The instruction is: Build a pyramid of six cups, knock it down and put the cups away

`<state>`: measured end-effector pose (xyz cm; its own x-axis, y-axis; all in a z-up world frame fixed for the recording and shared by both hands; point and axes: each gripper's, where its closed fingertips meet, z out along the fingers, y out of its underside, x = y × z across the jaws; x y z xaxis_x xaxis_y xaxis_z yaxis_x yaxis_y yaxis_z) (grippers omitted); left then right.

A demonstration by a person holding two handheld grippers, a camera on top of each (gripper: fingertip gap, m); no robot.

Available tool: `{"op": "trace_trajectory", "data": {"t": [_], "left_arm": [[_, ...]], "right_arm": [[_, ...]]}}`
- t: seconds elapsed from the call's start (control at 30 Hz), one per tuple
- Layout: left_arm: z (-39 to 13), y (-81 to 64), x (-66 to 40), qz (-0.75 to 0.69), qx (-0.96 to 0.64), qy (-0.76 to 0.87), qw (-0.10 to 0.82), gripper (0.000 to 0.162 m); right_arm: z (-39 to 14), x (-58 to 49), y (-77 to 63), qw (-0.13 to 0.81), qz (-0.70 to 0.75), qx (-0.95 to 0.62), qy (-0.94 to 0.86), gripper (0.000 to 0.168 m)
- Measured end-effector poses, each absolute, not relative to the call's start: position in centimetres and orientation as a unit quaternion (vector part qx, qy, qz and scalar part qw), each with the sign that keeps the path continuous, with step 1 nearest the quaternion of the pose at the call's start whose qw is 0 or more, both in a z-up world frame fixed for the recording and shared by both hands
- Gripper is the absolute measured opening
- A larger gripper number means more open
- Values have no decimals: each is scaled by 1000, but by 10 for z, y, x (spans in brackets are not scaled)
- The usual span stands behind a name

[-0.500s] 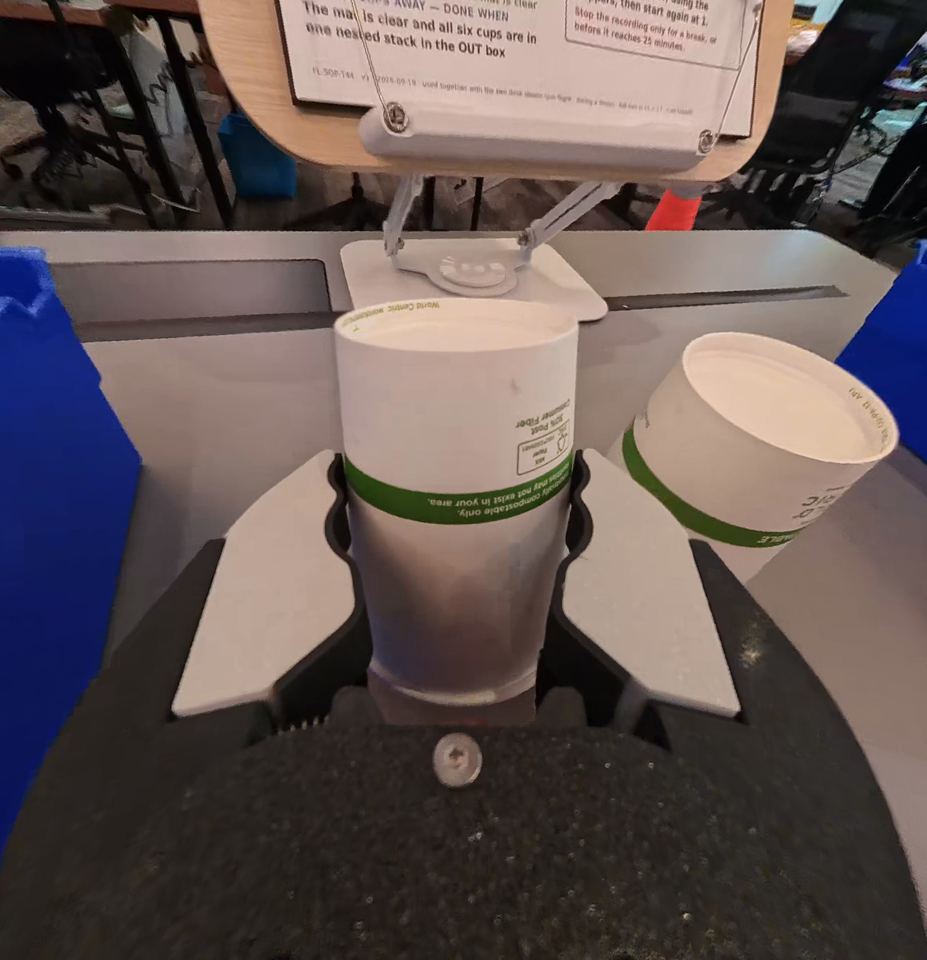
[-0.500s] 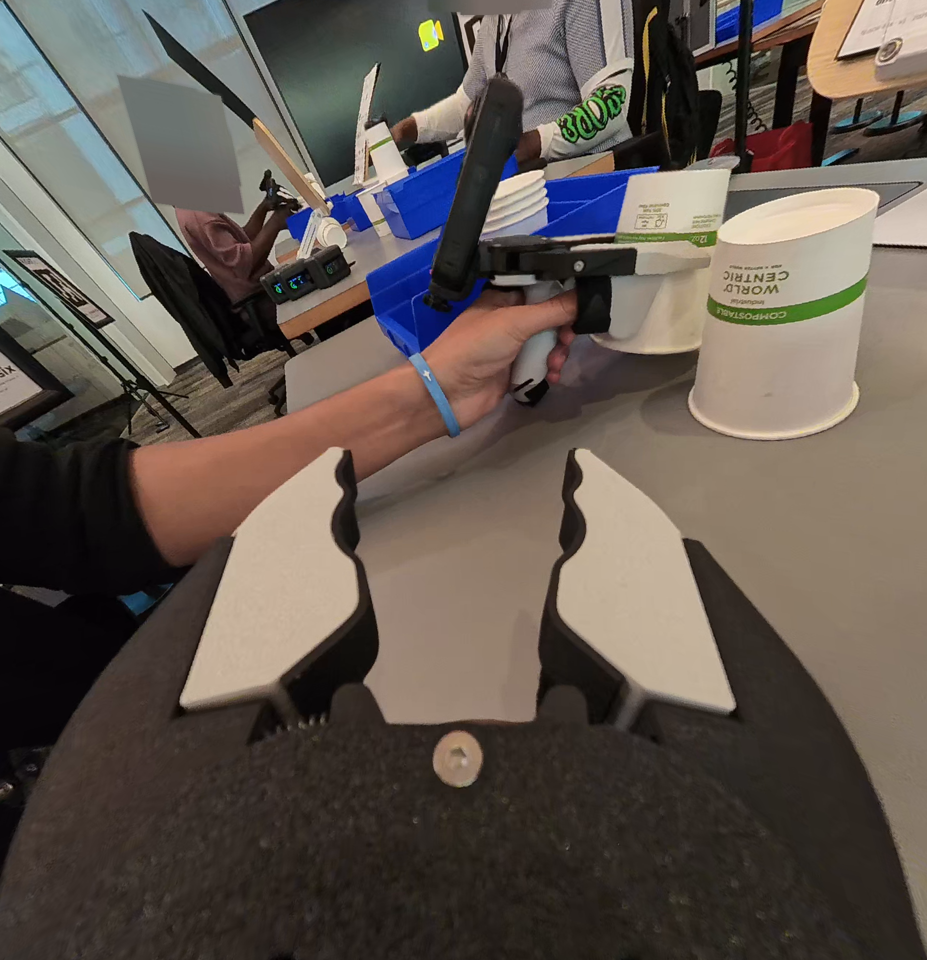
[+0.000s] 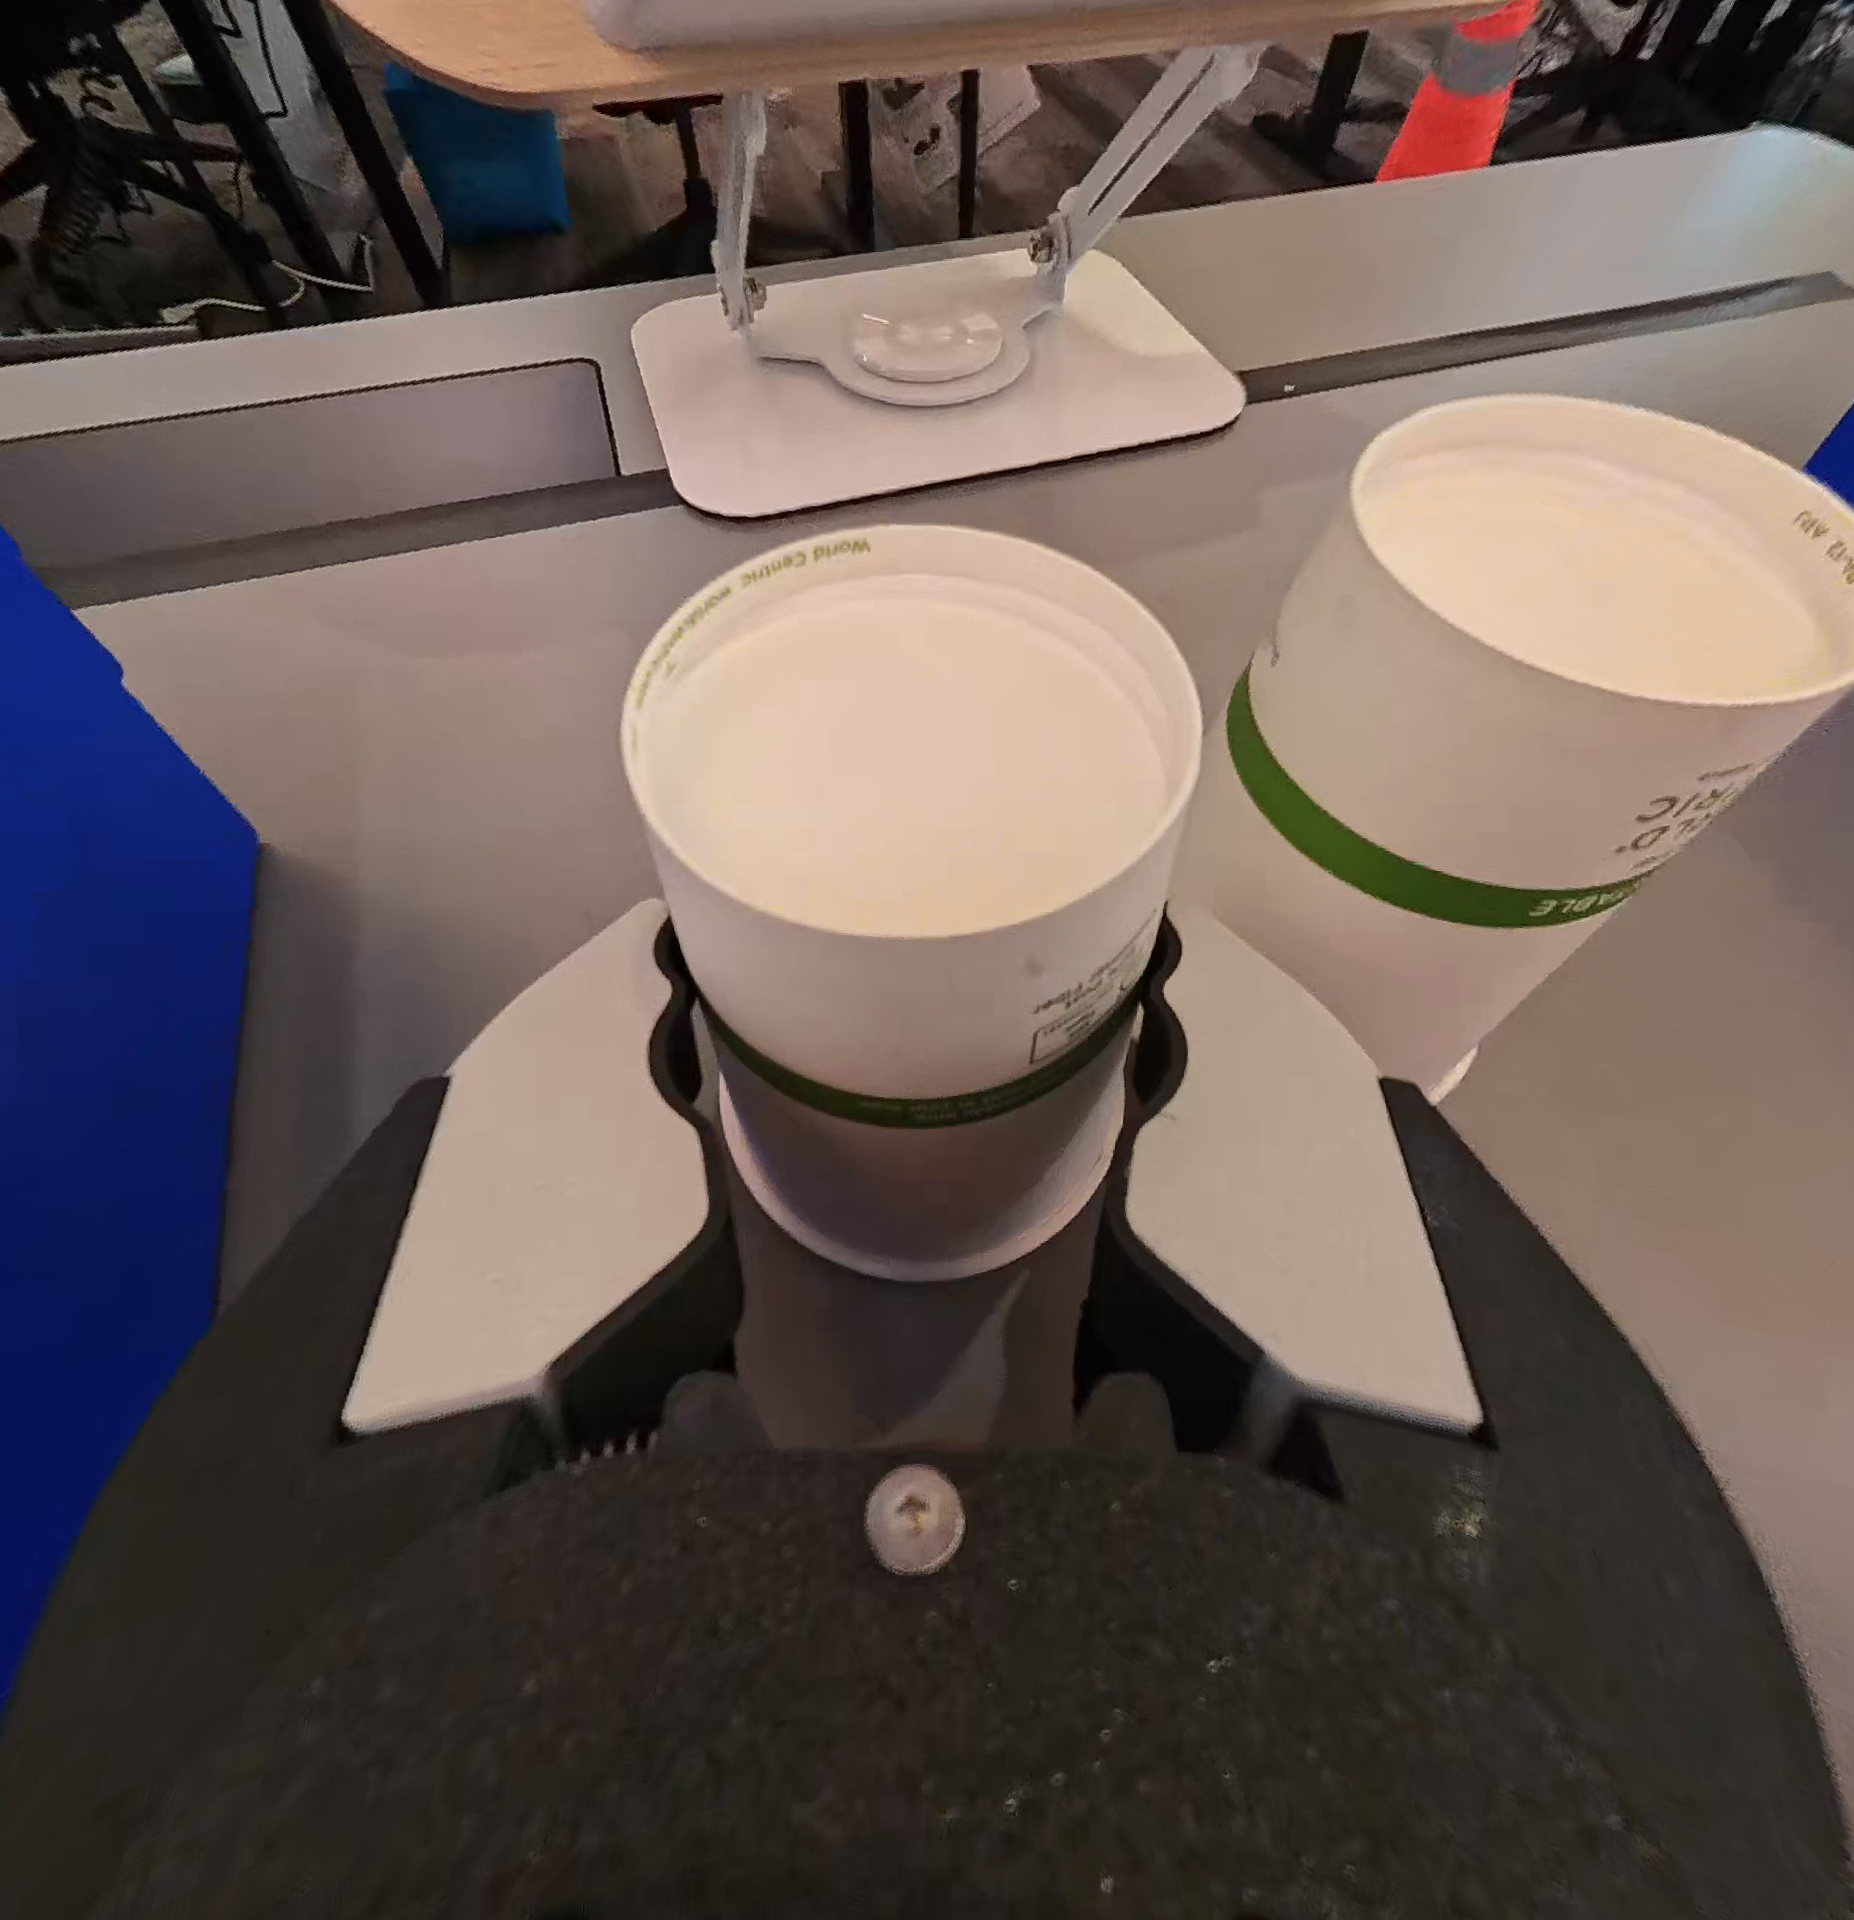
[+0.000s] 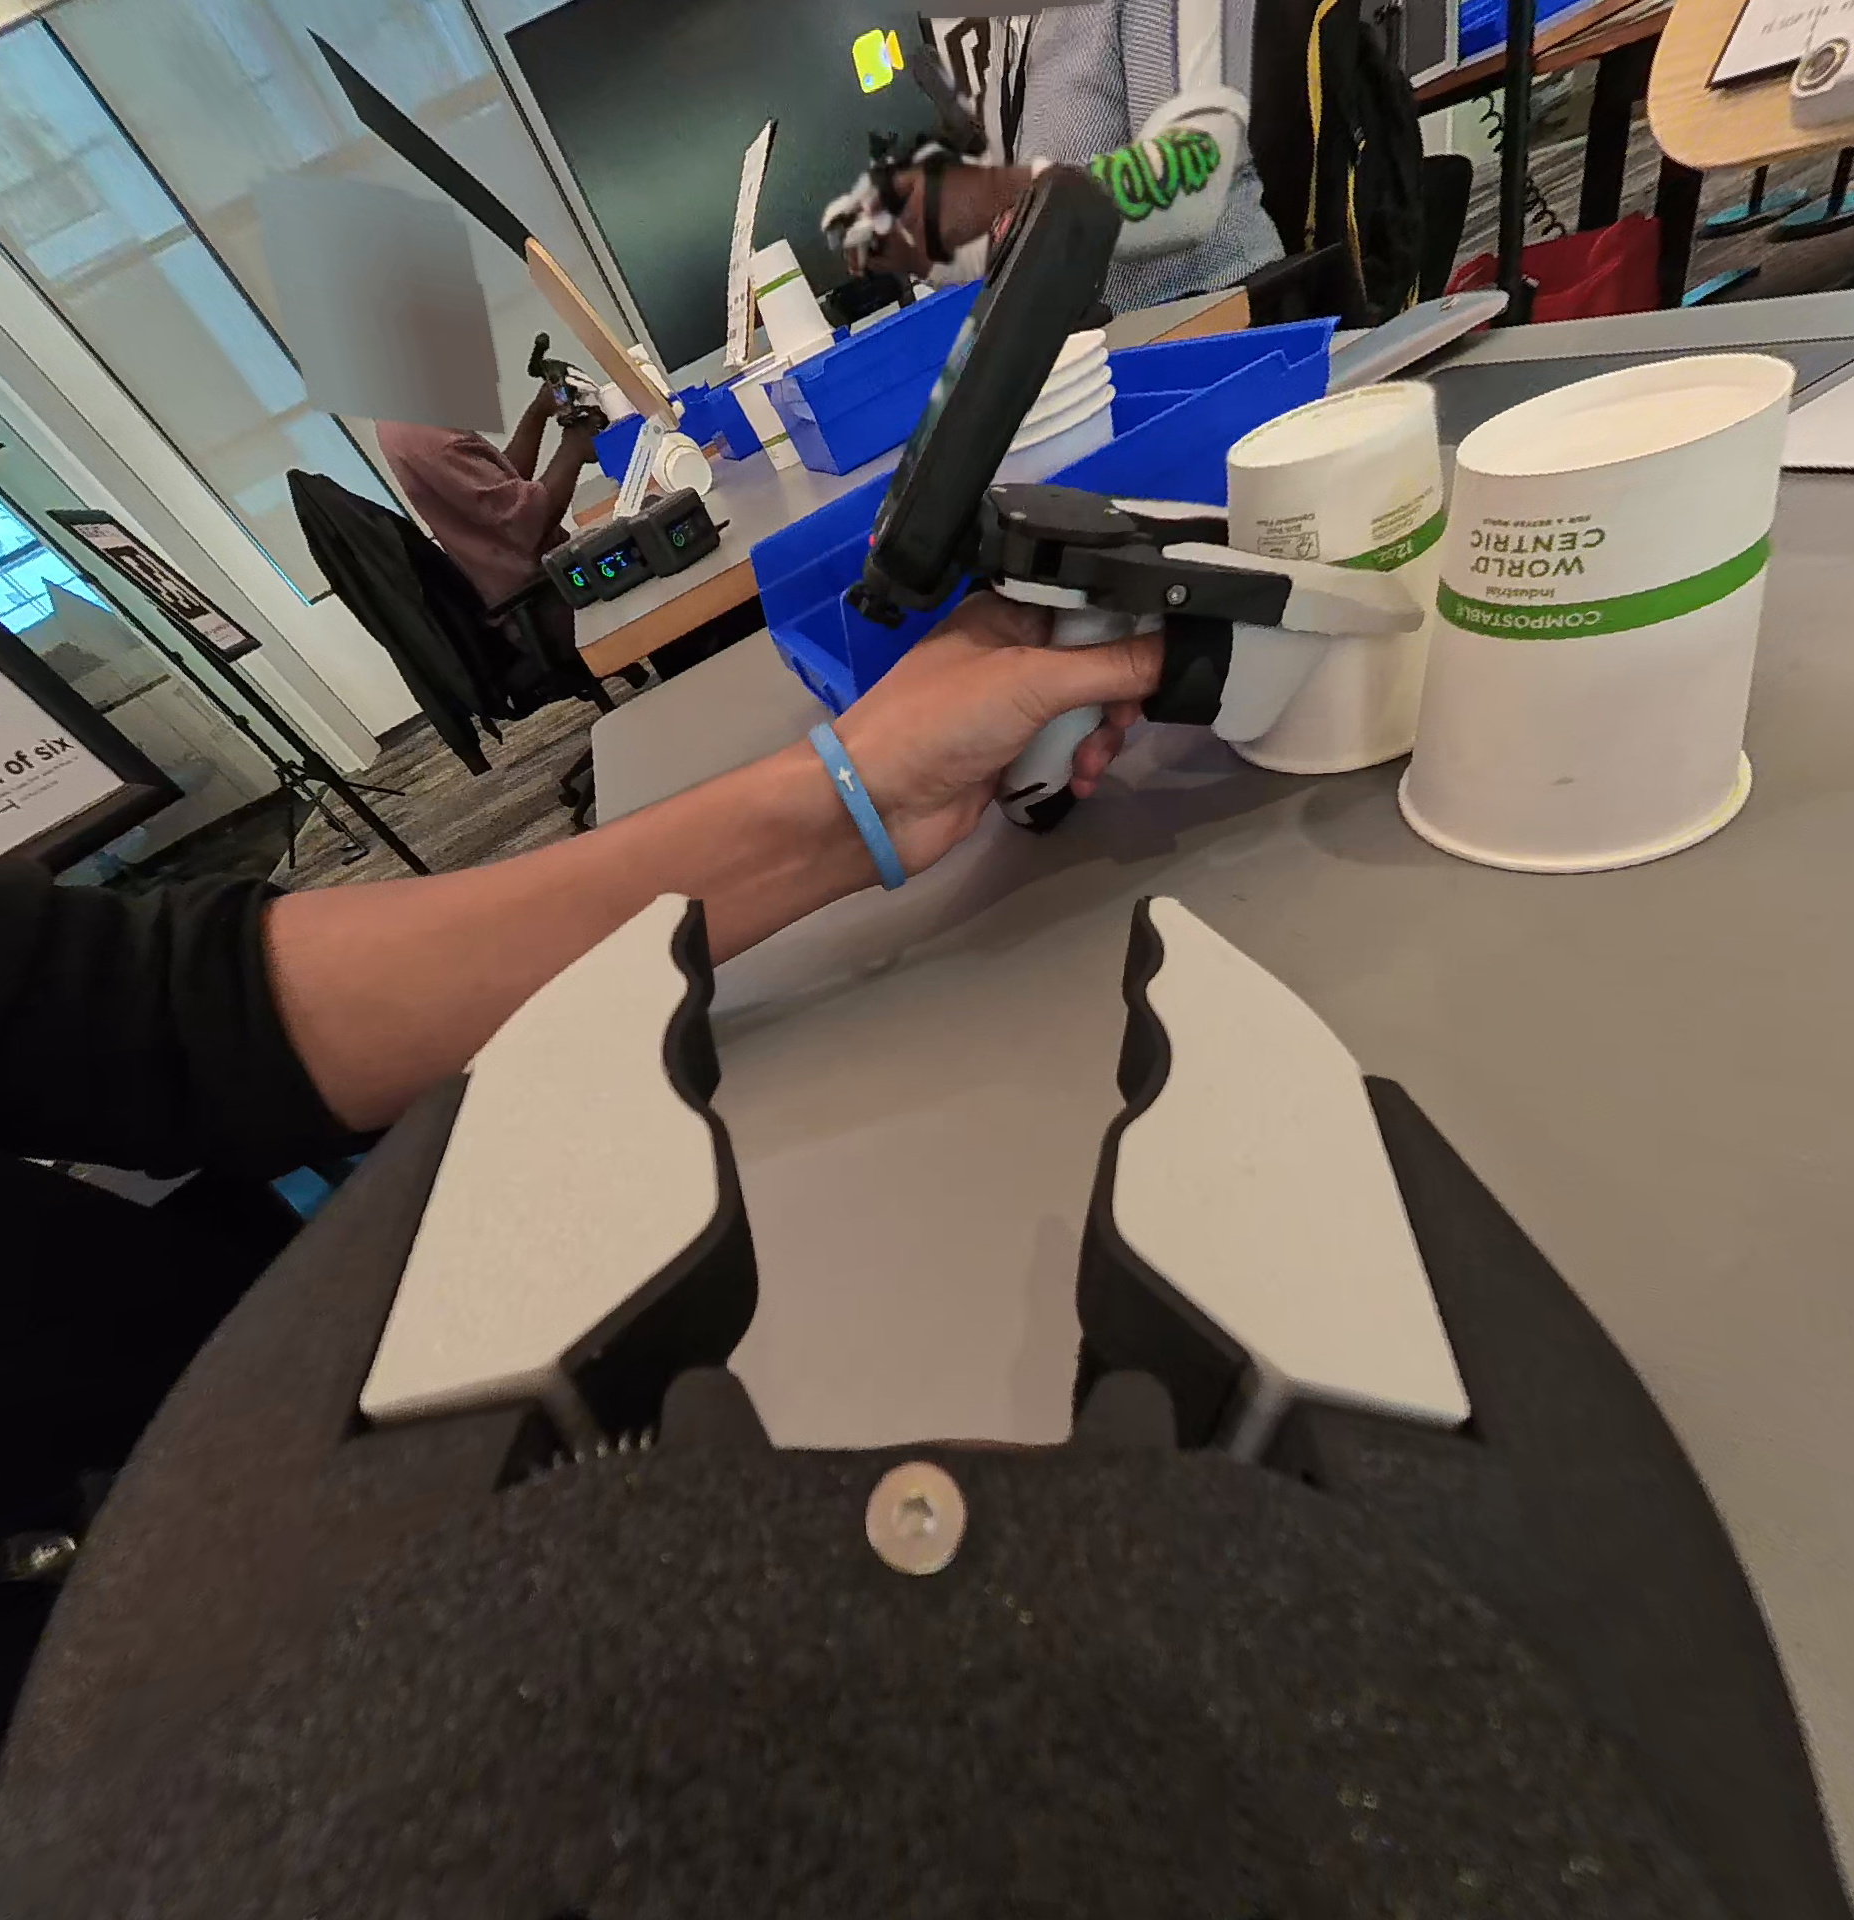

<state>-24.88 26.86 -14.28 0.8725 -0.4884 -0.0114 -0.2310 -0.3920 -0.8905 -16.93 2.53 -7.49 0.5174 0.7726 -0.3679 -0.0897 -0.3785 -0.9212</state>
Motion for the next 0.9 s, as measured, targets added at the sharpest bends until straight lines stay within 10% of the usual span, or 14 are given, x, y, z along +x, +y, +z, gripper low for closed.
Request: {"op": "trace_trajectory", "data": {"t": [0.4,0.67,0.9], "left_arm": [[-119,217,-254,-146,-819,219,510,107],[-37,133,-323,-282,-804,355,386,75],[-26,237,-431,-32,-786,528,321,41]], "right_arm": [[-76,-165,25,495,444,-709,-233,76],[-89,-157,30,491,418,-725,-241,76],[-91,-168,30,478,424,-725,-255,74]]}}
